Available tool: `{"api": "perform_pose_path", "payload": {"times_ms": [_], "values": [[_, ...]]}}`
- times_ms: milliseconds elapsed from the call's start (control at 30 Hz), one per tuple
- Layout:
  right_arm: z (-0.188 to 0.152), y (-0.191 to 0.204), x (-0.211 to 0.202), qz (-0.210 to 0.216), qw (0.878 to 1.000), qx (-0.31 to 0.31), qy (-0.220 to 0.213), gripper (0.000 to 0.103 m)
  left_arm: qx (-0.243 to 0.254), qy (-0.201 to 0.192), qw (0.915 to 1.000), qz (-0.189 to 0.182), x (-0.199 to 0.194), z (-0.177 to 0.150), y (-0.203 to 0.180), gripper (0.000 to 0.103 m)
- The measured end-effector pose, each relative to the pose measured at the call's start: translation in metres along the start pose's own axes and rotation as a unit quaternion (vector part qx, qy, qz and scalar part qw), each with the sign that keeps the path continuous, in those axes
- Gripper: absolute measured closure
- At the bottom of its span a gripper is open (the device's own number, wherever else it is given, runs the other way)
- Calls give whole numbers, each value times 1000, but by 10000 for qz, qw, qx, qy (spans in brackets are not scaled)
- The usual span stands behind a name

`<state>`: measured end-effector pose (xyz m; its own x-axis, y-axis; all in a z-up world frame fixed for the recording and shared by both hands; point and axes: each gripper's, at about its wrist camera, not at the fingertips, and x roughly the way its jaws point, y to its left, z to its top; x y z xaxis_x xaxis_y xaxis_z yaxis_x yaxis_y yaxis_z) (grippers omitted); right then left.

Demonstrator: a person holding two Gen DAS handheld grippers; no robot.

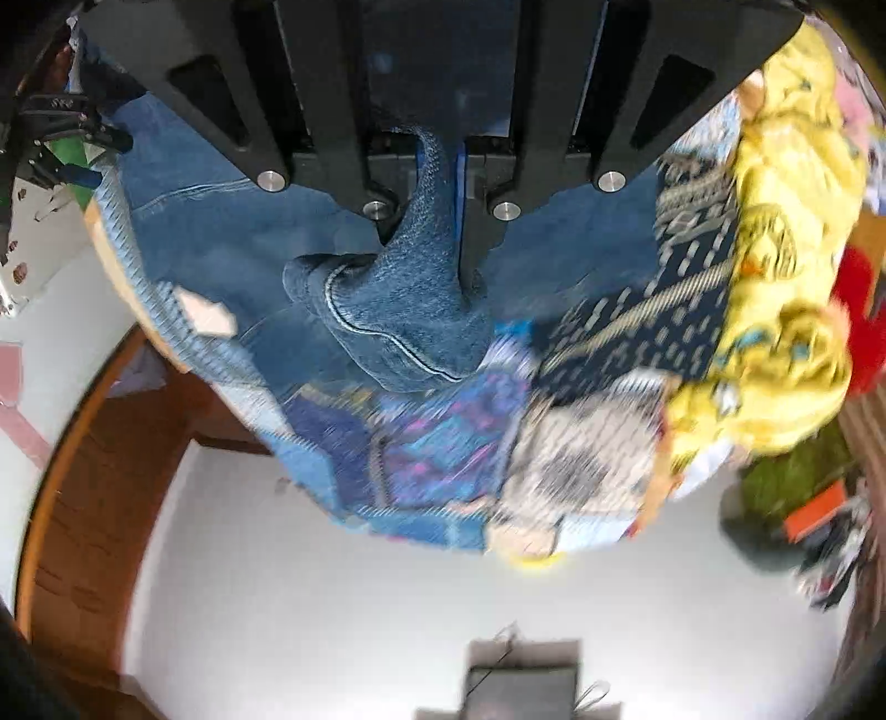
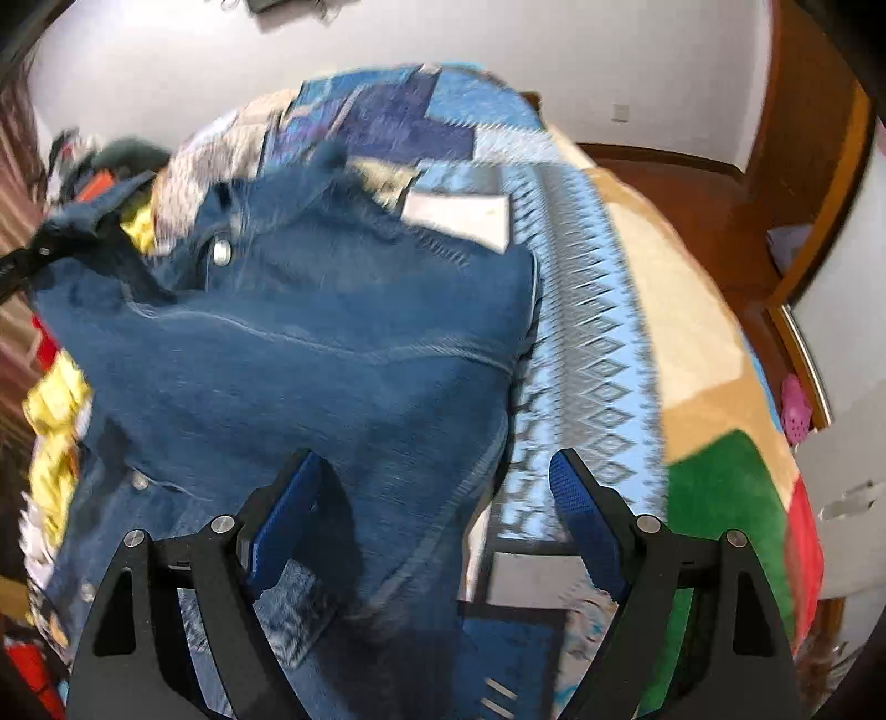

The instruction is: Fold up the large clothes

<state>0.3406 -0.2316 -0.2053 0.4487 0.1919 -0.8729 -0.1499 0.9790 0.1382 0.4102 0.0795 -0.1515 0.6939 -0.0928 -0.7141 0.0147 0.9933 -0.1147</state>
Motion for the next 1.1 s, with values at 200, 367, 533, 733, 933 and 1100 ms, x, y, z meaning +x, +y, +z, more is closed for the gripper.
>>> {"api": "perform_pose_path", "payload": {"times_ms": [200,367,533,733,933,1100], "values": [[-5,-3,17,89,9996,122,252,16,-346,959,9948,32,27,-65,51,75],[-12,-15,20,197,9985,355,362,8,-1156,1129,9868,57,28,-108,97,62],[-14,-11,18,76,9989,320,338,6,-1607,1216,9795,-58,21,-131,130,52],[-3,-6,15,-99,9992,74,383,5,-822,1139,9890,474,-1,-111,111,47],[21,-8,-6,70,10000,-22,0,5,-564,799,9939,506,-10,-71,114,35],[49,-21,-10,136,9992,185,-321,5,-731,725,9932,552,7,-37,134,32]]}}
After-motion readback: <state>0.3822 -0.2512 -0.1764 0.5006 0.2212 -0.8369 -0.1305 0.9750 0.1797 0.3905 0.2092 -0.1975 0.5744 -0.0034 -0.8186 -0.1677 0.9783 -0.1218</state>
